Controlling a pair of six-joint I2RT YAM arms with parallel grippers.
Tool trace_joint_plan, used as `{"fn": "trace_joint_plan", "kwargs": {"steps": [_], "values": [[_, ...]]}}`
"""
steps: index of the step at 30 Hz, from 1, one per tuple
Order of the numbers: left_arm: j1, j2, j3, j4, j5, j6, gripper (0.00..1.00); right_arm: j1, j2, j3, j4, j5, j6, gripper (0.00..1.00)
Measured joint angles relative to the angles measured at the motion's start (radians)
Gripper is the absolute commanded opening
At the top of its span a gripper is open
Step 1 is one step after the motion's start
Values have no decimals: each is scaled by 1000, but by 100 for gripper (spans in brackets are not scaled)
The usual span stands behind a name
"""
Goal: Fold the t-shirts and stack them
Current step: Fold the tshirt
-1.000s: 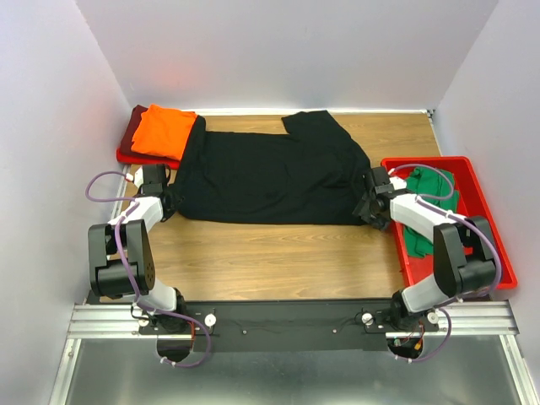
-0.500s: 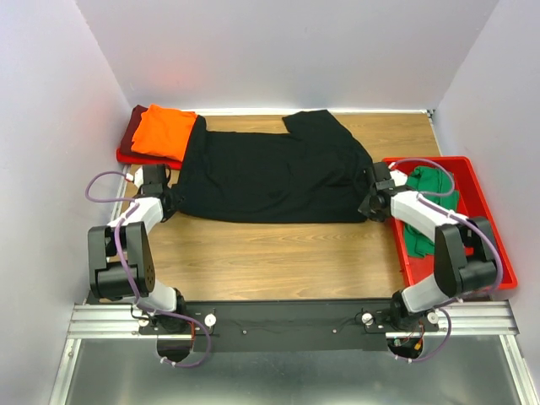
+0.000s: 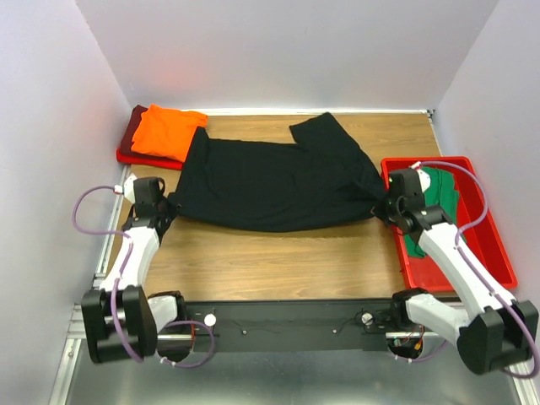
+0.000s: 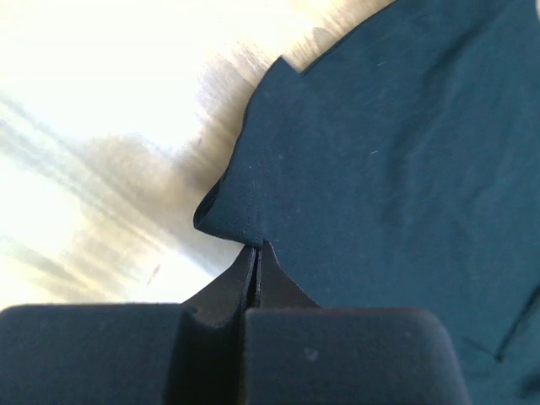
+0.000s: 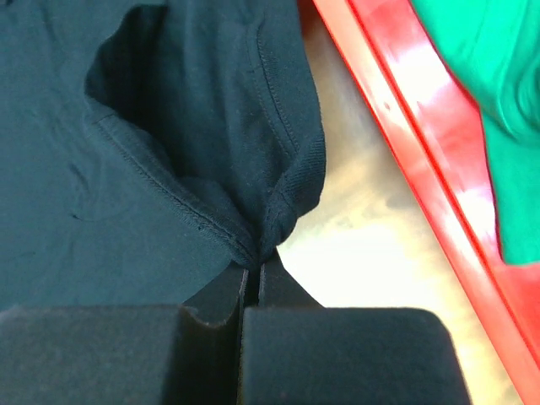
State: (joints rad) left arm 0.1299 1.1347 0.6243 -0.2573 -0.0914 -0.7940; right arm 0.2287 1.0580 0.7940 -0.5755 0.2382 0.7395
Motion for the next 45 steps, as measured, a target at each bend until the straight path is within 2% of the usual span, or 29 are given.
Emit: {"fn": "trace_joint_plan", "kwargs": {"steps": [4,10,11,12,13,15,16,17,19,24,29,37,42,43,45], "values": [[2,-134,-51,-32,0,-26,0,0,-89,-24,-66,-26,1,0],[2,-240,-83,-76,-1,-49,0,0,-192,-49,-135,-77,10,2],[2,-250,-84,-84,0,-52,0,0,-206,-51,-145,-87,12,8],[2,-256,-85,-87,0,-54,4,0,-220,-51,-161,-99,15,13],[2,-267,-87,-91,0,-56,20,0,-227,-51,-168,-105,19,27],[2,-274,-87,-94,0,-65,37,0,-248,-51,-194,-124,24,41],[2,-275,-87,-97,-1,-66,42,0,-253,-51,-201,-127,20,48],[2,-276,-86,-102,-1,-66,47,0,-263,-51,-214,-132,19,59],[3,-276,-85,-110,0,-61,52,0,-279,-46,-243,-139,16,64],[13,-277,-36,-142,3,-28,54,0,-250,33,-288,-146,-19,64],[14,-234,78,-87,25,62,54,0,-124,86,-238,-157,-75,60],[1,43,147,5,49,110,52,74,159,138,-98,-153,-131,60],[-94,220,234,5,19,121,47,121,297,206,25,-138,-178,60],[-110,247,257,6,11,122,42,127,328,222,44,-135,-187,60],[-130,293,304,2,-6,127,39,132,380,241,75,-124,-200,60]]}}
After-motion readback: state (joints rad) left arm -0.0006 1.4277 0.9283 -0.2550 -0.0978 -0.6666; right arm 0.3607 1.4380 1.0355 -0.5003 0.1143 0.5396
